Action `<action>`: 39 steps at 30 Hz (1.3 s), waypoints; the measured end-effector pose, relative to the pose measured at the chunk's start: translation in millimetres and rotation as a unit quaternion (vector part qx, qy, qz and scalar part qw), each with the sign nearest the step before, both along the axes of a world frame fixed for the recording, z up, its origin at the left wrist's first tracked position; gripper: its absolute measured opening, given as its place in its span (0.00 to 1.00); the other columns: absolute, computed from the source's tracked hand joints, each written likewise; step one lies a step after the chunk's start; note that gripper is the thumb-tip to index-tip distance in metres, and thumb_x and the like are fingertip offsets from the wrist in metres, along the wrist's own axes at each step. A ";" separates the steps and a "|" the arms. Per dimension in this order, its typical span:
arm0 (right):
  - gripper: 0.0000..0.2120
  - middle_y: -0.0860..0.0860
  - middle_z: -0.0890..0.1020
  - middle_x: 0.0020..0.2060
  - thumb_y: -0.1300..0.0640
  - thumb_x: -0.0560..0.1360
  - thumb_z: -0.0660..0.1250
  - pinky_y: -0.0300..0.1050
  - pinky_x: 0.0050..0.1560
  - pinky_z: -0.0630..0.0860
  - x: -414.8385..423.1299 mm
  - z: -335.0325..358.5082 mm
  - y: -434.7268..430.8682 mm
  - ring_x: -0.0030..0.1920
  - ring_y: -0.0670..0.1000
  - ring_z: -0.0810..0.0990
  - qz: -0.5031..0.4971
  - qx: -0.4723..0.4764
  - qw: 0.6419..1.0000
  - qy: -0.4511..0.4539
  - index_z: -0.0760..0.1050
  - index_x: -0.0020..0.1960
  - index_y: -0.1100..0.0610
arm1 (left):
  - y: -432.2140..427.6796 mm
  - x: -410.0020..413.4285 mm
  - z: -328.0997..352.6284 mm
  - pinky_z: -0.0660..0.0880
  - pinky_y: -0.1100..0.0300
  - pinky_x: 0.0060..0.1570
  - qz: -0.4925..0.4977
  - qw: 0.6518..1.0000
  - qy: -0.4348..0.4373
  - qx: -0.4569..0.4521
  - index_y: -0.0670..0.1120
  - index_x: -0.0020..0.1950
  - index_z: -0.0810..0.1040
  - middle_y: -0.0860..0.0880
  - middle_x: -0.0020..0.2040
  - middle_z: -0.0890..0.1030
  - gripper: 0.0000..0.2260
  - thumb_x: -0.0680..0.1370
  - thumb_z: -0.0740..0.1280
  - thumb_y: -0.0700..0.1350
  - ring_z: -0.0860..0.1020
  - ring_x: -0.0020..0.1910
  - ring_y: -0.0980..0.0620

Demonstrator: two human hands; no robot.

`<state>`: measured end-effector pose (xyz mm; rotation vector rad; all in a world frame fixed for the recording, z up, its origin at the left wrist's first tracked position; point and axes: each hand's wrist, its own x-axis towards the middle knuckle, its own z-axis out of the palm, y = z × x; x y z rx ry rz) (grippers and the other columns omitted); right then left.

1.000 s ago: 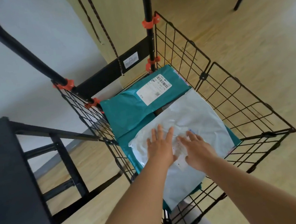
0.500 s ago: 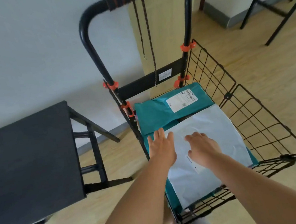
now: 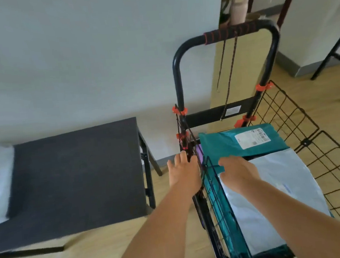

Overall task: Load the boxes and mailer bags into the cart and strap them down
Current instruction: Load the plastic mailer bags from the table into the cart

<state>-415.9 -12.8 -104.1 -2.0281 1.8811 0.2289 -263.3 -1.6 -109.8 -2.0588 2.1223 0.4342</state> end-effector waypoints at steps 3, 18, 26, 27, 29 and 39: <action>0.06 0.50 0.79 0.48 0.59 0.76 0.62 0.47 0.48 0.77 46.4 9.0 10.2 0.52 0.53 0.78 0.023 -0.018 1.000 -0.006 0.72 0.51 0.50 | 16.4 46.2 4.9 0.57 0.40 0.72 0.022 1.000 0.003 -0.002 0.50 0.73 0.63 0.42 0.74 0.59 0.26 0.76 0.65 0.45 0.58 0.74 0.41; 0.15 0.50 0.77 0.59 0.54 0.80 0.62 0.47 0.52 0.76 286.1 10.9 87.9 0.58 0.53 0.76 0.194 -0.008 0.981 0.010 0.72 0.66 0.52 | 131.9 276.9 -12.5 0.59 0.44 0.71 0.163 0.986 0.029 0.010 0.50 0.75 0.59 0.43 0.76 0.57 0.27 0.79 0.64 0.53 0.59 0.73 0.41; 0.17 0.46 0.76 0.58 0.53 0.80 0.60 0.46 0.48 0.75 377.7 3.3 126.4 0.55 0.50 0.76 0.237 0.000 0.971 -0.016 0.71 0.68 0.48 | 193.5 370.4 -15.4 0.61 0.48 0.68 0.264 0.963 0.050 -0.016 0.50 0.74 0.61 0.44 0.74 0.60 0.25 0.79 0.63 0.53 0.61 0.72 0.43; 0.16 0.46 0.76 0.58 0.52 0.80 0.60 0.46 0.48 0.75 386.7 3.1 128.6 0.55 0.50 0.76 0.242 0.000 0.970 -0.020 0.71 0.68 0.49 | 198.9 378.4 -15.4 0.61 0.48 0.68 0.278 0.959 0.054 -0.018 0.50 0.74 0.61 0.45 0.74 0.60 0.25 0.80 0.63 0.53 0.61 0.72 0.43; 0.16 0.46 0.77 0.58 0.52 0.80 0.60 0.45 0.47 0.75 405.0 2.8 130.7 0.55 0.50 0.77 0.248 -0.002 0.968 -0.034 0.71 0.67 0.49 | 207.4 393.1 -15.1 0.62 0.49 0.68 0.304 0.951 0.060 -0.023 0.50 0.74 0.61 0.45 0.73 0.61 0.24 0.80 0.62 0.54 0.62 0.71 0.44; 0.16 0.46 0.80 0.59 0.50 0.80 0.62 0.46 0.49 0.79 506.2 -6.1 125.0 0.54 0.50 0.79 0.244 0.052 0.965 -0.082 0.72 0.67 0.48 | 217.4 481.3 -18.4 0.63 0.49 0.68 0.391 0.915 0.090 -0.040 0.50 0.76 0.60 0.47 0.73 0.63 0.25 0.80 0.61 0.53 0.63 0.72 0.44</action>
